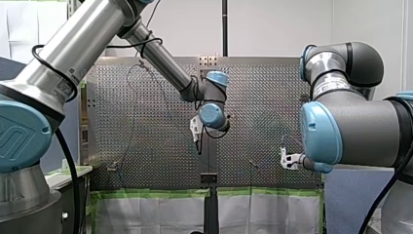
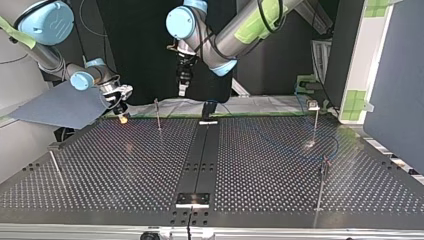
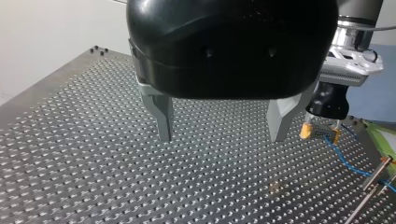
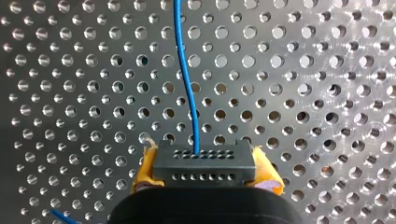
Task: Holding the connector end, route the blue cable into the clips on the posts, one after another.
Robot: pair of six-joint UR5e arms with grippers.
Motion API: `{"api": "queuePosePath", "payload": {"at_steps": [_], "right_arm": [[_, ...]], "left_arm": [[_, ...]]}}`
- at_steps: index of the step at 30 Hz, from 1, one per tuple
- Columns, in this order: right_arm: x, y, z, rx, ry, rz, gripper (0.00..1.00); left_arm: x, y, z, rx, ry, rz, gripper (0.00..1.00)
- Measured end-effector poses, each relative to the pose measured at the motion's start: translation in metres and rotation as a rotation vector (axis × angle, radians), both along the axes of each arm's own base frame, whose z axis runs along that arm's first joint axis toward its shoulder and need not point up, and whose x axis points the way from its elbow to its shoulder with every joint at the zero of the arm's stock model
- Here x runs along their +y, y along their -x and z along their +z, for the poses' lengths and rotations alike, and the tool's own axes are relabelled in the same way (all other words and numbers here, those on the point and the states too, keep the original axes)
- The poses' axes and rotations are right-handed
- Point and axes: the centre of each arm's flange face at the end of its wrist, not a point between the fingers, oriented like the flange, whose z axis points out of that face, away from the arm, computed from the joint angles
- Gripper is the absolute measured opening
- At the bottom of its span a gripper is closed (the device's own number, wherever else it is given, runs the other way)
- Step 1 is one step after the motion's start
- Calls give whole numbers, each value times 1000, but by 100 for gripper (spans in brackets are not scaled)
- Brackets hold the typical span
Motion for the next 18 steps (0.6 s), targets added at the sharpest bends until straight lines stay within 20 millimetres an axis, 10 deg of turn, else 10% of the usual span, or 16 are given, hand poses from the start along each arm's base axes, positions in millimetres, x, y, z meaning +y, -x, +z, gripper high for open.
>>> {"api": "queuePosePath", "payload": {"at_steps": [18], "right_arm": [[-2, 2, 0, 10, 4, -40, 0]], "left_arm": [[47, 28, 50, -93, 216, -6, 100]]}}
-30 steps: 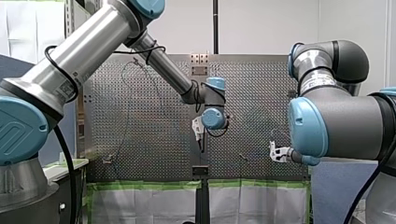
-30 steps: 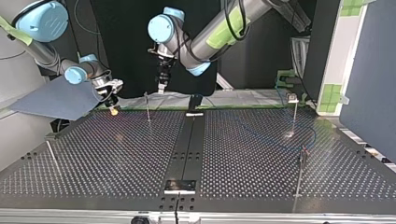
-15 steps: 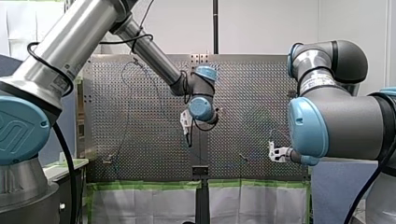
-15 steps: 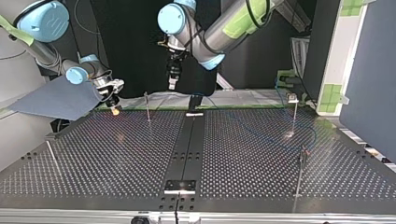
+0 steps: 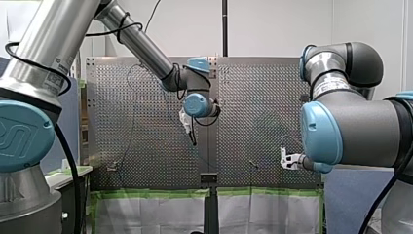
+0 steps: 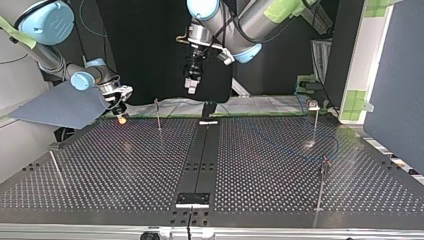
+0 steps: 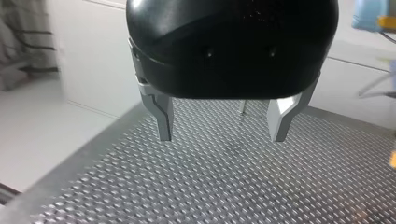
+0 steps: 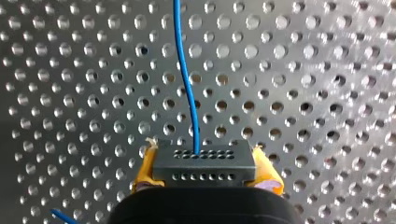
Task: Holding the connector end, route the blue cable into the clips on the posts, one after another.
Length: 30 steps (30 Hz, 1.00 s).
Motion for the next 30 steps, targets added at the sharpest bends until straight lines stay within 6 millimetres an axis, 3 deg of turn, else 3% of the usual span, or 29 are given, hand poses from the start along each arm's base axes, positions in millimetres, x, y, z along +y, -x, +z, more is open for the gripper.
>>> {"api": "queuePosePath", "payload": {"at_steps": [22, 30], "right_arm": [[6, 19, -8, 166, -50, -143, 0], [15, 32, 11, 193, -53, -186, 0]], "left_arm": [[61, 62, 30, -51, 70, -8, 100], [87, 84, 35, -71, 96, -5, 100]]}}
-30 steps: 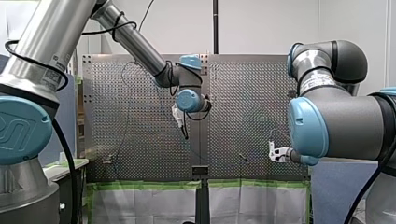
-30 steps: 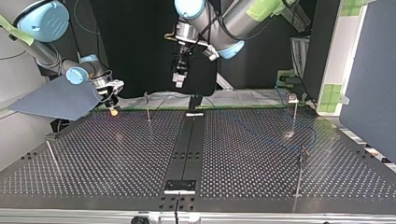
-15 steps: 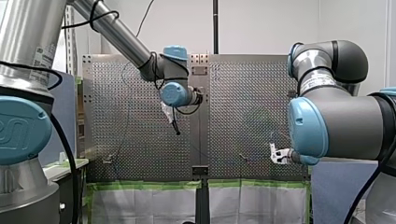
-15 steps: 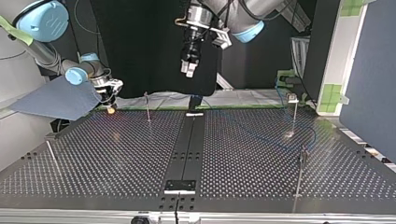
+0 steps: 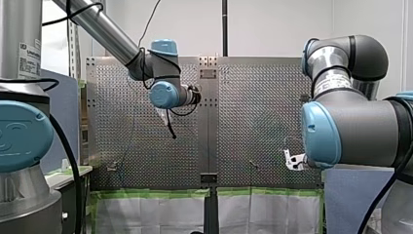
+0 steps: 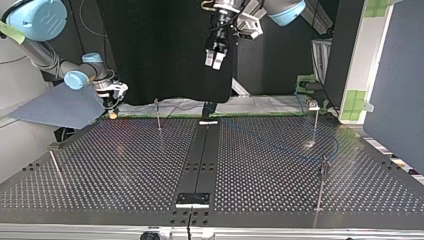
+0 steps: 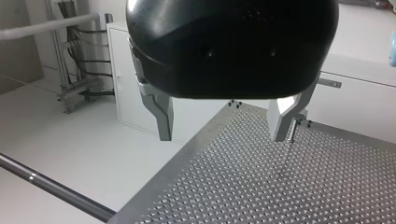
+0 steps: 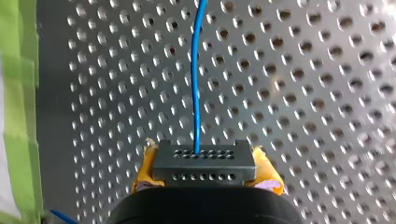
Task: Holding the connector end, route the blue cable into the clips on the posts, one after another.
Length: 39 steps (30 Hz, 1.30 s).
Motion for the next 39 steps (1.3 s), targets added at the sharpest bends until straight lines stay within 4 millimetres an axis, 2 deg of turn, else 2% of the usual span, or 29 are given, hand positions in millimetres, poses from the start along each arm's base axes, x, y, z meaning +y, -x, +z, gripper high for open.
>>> {"api": "queuePosePath", "payload": {"at_steps": [3, 7, 11, 18, 21, 23, 26, 39], "right_arm": [[6, 1, 9, 4, -7, -25, 0], [11, -1, 26, -4, -5, -58, 0], [8, -5, 51, -28, 14, -95, 0], [1, -14, 97, -73, 72, -124, 0], [-1, -21, 119, -85, 109, -105, 0], [-1, -26, 132, -93, 131, -86, 0], [-1, -30, 140, -99, 145, -72, 0], [-1, -32, 143, -101, 151, -66, 0]], "left_arm": [[7, 6, -6, -3, 7, 0, 100], [15, 10, -28, 15, 2, 2, 100], [23, 13, -54, 46, -5, 3, 100], [36, 30, -105, 94, -78, -14, 100], [41, 34, -118, 99, -105, -12, 100], [43, 34, -121, 94, -116, -9, 100], [44, 35, -123, 89, -125, -7, 100], [44, 35, -123, 86, -128, -6, 100]]}}
